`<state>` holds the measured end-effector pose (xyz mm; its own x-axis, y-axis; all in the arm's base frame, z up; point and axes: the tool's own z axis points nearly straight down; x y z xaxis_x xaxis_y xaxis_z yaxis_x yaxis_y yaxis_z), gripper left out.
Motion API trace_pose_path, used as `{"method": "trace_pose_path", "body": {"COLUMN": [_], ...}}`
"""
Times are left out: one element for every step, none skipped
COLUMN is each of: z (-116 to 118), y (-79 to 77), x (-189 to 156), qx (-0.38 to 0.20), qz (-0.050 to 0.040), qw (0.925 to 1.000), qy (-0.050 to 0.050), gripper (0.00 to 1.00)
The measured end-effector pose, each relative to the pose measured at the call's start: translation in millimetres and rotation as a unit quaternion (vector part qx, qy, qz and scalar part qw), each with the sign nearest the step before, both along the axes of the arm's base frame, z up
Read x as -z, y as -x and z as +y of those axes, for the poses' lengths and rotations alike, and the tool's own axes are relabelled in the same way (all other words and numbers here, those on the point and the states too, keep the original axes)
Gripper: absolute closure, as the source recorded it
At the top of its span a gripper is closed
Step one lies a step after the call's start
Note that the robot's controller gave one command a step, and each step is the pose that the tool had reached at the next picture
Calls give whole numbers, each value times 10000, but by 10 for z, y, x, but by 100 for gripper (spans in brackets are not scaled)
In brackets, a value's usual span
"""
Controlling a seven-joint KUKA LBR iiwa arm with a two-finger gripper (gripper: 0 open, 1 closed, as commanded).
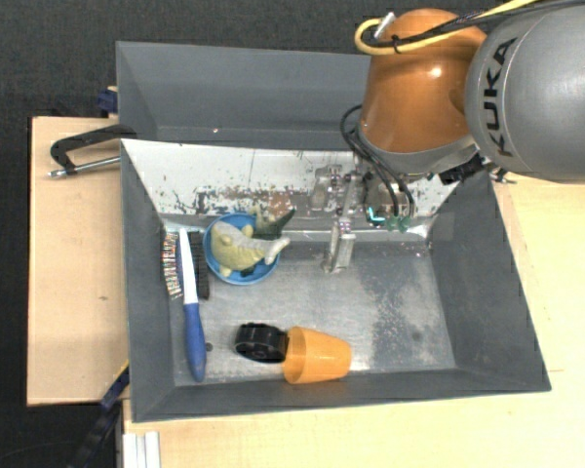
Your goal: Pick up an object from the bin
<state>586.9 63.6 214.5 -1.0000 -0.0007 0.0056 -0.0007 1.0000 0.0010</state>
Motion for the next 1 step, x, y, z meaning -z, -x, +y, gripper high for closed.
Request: {"method": "trace_pose_path", "body": {"z": [1010], "y": [4], "x": [1154], "qx": [-862], "qz": [-260], "qw": [9959], "qy": [-40], "gripper": [0]}}
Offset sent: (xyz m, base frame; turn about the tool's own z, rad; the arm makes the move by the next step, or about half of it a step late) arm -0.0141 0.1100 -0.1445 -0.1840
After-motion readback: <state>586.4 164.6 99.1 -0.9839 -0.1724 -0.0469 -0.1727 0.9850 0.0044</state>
